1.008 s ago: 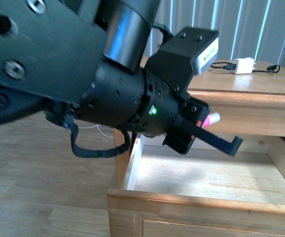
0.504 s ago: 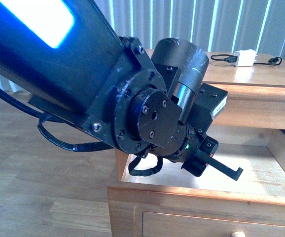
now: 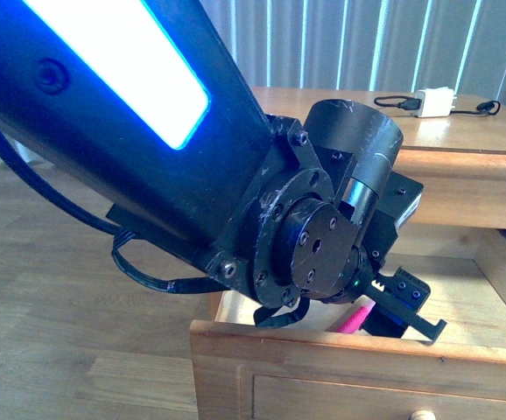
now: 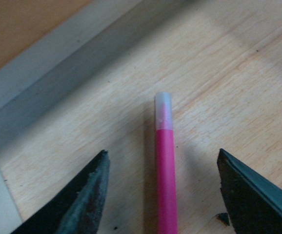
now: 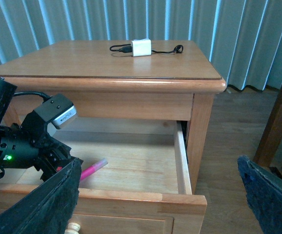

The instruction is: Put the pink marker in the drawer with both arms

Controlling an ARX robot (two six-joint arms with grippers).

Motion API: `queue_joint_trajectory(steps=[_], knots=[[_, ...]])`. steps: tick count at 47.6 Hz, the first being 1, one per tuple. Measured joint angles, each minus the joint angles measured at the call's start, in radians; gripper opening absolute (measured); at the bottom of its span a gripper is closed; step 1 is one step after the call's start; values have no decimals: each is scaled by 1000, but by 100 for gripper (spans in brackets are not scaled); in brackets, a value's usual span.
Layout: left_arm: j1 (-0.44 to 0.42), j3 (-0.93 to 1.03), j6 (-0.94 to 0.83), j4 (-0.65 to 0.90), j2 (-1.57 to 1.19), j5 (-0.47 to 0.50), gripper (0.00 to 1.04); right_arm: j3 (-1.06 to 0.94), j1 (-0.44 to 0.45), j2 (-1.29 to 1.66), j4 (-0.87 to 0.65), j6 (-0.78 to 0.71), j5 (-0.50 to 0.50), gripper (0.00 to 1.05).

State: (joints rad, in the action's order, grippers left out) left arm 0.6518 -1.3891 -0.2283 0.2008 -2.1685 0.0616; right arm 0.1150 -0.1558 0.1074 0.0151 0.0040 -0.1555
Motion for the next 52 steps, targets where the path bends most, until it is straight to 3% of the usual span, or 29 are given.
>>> queue_joint_trajectory(steps=[7, 9, 22, 34, 41, 52], knots=[[-18, 129, 0, 105, 139, 24, 97, 0, 0, 0, 0, 0, 0, 96], [-26, 163, -1, 127, 180, 25, 100, 0, 0, 0, 0, 0, 0, 96], [-124, 421, 45, 244, 504, 6, 99, 0, 0, 0, 0, 0, 0, 96], [-285, 695, 143, 249, 854, -45, 99, 0, 0, 0, 0, 0, 0, 96], [-441, 897, 215, 170, 1155, -105, 99, 0, 0, 0, 0, 0, 0, 96], [-581, 1081, 306, -6, 1480, -162, 99, 0, 0, 0, 0, 0, 0, 96]])
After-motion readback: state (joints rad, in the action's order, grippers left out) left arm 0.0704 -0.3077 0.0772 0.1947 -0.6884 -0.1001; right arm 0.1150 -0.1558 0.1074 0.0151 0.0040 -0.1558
